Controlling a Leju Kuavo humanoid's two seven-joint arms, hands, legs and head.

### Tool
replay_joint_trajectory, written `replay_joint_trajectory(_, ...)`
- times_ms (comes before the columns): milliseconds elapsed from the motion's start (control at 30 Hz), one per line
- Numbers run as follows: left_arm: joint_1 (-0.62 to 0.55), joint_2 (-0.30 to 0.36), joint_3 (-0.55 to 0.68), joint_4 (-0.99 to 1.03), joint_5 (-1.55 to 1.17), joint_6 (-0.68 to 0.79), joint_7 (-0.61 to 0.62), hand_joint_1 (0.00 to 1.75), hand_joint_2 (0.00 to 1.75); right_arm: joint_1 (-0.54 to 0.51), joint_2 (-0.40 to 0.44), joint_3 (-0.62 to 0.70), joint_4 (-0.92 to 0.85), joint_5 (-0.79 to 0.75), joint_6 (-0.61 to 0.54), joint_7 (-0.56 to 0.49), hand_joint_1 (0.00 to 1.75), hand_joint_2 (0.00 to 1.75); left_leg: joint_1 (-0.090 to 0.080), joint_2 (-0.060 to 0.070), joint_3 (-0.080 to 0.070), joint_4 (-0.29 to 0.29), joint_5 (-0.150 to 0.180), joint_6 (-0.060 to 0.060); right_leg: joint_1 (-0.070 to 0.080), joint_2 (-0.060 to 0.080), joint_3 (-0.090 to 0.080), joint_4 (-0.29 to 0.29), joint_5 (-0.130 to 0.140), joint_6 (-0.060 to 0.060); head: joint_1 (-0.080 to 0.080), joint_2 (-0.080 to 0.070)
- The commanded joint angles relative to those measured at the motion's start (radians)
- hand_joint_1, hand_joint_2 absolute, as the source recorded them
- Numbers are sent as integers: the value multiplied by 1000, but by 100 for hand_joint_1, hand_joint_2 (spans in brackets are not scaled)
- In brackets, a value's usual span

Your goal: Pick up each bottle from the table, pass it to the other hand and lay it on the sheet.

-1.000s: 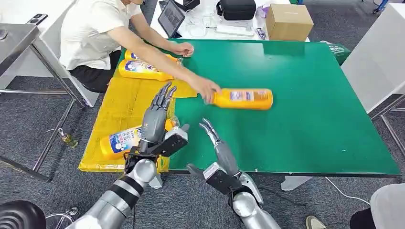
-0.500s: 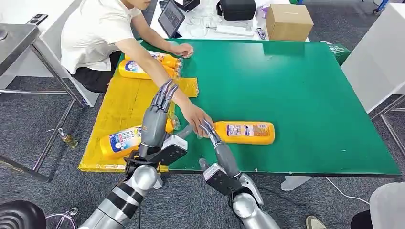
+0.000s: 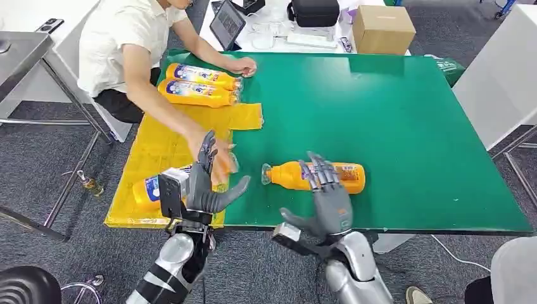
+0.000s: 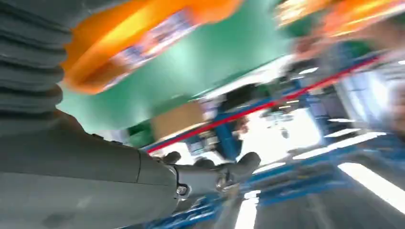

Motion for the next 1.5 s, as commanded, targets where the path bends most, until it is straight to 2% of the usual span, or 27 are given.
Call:
replay_joint_trajectory(33,21,-20,-58,-7,-151,123,-31,0,175,-125,-107,-114,151,128,-8,114,0,175,-1,2,2,0,-1,2,0,1,2,0,0,-2,0,0)
replay_joint_trajectory(267,11,-21,-45,13,-147,104,-26,0,175,-142,-107,-87,147,141,-8,147,0,175,0,2,5,-1,-1,1,1,0,5,-1,-1,-3,0,0)
replay_joint_trajectory(300,13,-22,-42,14,-147,105,-25,0,175,-152,-115,-74,174,140,-8,163,0,175,0,2,3,-1,-1,1,1,1,3,-1,0,-2,0,0)
replay_joint_trajectory(367,18,-20,-39,16,-166,109,-15,0,175,-183,-163,-23,229,160,78,245,0,175,0,2,4,-1,-1,1,1,1,3,-1,0,-2,0,0)
replay_joint_trajectory(400,20,-21,-37,17,-167,104,-15,0,175,-201,-172,-17,254,134,90,253,0,175,1,4,9,-1,-3,3,2,2,9,-3,-1,-4,0,0)
replay_joint_trajectory(467,19,-24,-42,21,-172,98,-16,0,175,-251,-185,3,323,125,130,260,0,175,0,3,5,0,-1,2,1,2,4,-1,0,-2,0,0)
replay_joint_trajectory(633,-3,-32,-64,41,-170,92,-14,0,175,-360,-155,21,500,69,160,241,0,175,0,5,3,0,-1,2,0,4,3,0,1,-2,0,0)
replay_joint_trajectory(733,-10,-34,-74,51,-180,104,1,0,175,-364,-141,28,561,45,215,253,0,175,0,4,5,-1,-1,2,1,2,5,-1,1,-3,0,0)
replay_joint_trajectory(933,-6,-34,-84,48,-189,90,23,0,175,-358,-163,91,549,83,291,316,0,175,0,2,5,0,-1,2,0,1,4,-1,0,-1,0,0)
replay_joint_trajectory(1100,-9,-36,-93,46,-189,79,29,0,175,-375,-166,107,547,88,310,314,0,175,0,3,5,0,-1,2,1,1,4,-1,0,-1,0,0)
replay_joint_trajectory(1367,-11,-33,-101,44,-188,66,35,0,175,-382,-167,130,549,92,313,312,0,175,0,2,4,0,-1,1,1,1,4,0,0,-2,0,0)
replay_joint_trajectory(1467,-16,-35,-101,48,-189,69,40,0,175,-391,-164,145,559,97,293,311,0,175,0,5,11,-1,-3,3,2,2,10,-2,-1,-5,0,0)
replay_joint_trajectory(1500,-21,-36,-100,56,-189,70,41,0,175,-398,-160,149,568,93,287,301,0,175,0,2,4,0,-1,2,1,1,4,-1,0,-1,0,0)
